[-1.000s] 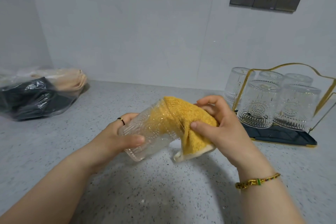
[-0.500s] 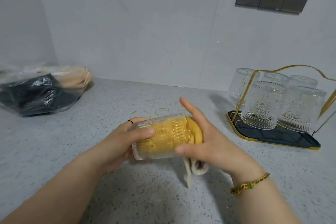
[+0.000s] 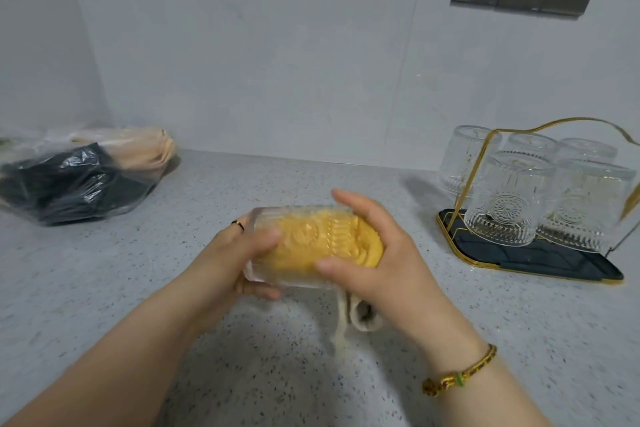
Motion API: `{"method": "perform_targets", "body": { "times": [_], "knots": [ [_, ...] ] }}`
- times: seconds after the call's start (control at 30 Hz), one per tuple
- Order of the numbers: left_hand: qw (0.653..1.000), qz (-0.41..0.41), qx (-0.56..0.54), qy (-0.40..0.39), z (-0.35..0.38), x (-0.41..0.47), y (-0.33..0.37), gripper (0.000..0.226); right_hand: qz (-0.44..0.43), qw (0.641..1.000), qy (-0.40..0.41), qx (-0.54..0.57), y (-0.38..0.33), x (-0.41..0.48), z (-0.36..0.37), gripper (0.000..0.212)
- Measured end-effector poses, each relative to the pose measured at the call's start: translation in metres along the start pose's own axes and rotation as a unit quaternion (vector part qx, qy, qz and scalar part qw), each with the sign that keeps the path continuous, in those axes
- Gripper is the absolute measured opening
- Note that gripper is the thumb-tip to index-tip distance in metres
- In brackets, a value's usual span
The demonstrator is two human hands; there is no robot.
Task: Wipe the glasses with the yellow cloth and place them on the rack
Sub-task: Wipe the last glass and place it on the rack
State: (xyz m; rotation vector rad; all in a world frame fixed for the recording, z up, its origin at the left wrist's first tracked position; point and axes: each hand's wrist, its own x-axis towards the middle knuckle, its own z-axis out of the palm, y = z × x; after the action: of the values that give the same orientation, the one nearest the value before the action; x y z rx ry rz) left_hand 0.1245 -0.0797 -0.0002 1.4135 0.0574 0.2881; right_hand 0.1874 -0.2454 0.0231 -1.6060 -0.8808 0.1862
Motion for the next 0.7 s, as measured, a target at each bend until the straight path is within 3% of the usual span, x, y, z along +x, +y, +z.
{"method": "perform_targets", "body": {
  "times": [0.1,0.17,0.23,0.27,0.37,0.47,0.53,0.6,0.7],
  "knots": [
    [0.996,-0.067,-0.052,-0.008,0.0,0.002,-0.005,0.036,-0.035,0.998,-0.029,-0.043,-0.002,-0.002,0.005,0.048],
    [0.995,-0.078,-0.04,-0.037,-0.002,0.0,-0.006,0.058,0.005,1.0,0.001,-0.004,0.002,0.002,0.002,0.04],
    [0.996,-0.052,-0.006,-0.071,-0.006,-0.001,-0.002,0.095,0.077,0.992,0.022,0.097,0.008,0.005,-0.001,0.034],
    [0.996,-0.025,0.024,-0.077,-0.007,-0.002,0.0,0.102,0.116,0.98,0.018,0.159,0.007,0.005,-0.002,0.032],
    [0.995,0.034,0.081,-0.048,-0.005,-0.003,0.006,0.092,0.146,0.959,0.003,0.243,0.004,0.003,-0.004,0.033],
    [0.999,0.019,0.033,-0.022,-0.007,0.0,0.003,0.067,0.038,0.996,-0.01,0.079,0.002,0.001,0.001,0.051],
    [0.999,-0.035,0.004,-0.02,-0.007,0.001,0.0,0.06,-0.027,0.999,-0.033,-0.008,0.003,-0.001,0.007,0.061],
    [0.994,-0.102,0.006,-0.039,-0.005,0.001,-0.002,0.047,-0.035,0.998,-0.038,-0.031,0.005,-0.002,0.01,0.064],
    [0.992,-0.105,0.022,-0.066,-0.01,-0.001,-0.001,0.068,0.009,0.999,0.004,0.039,0.012,0.002,0.005,0.062]
  ]
}}
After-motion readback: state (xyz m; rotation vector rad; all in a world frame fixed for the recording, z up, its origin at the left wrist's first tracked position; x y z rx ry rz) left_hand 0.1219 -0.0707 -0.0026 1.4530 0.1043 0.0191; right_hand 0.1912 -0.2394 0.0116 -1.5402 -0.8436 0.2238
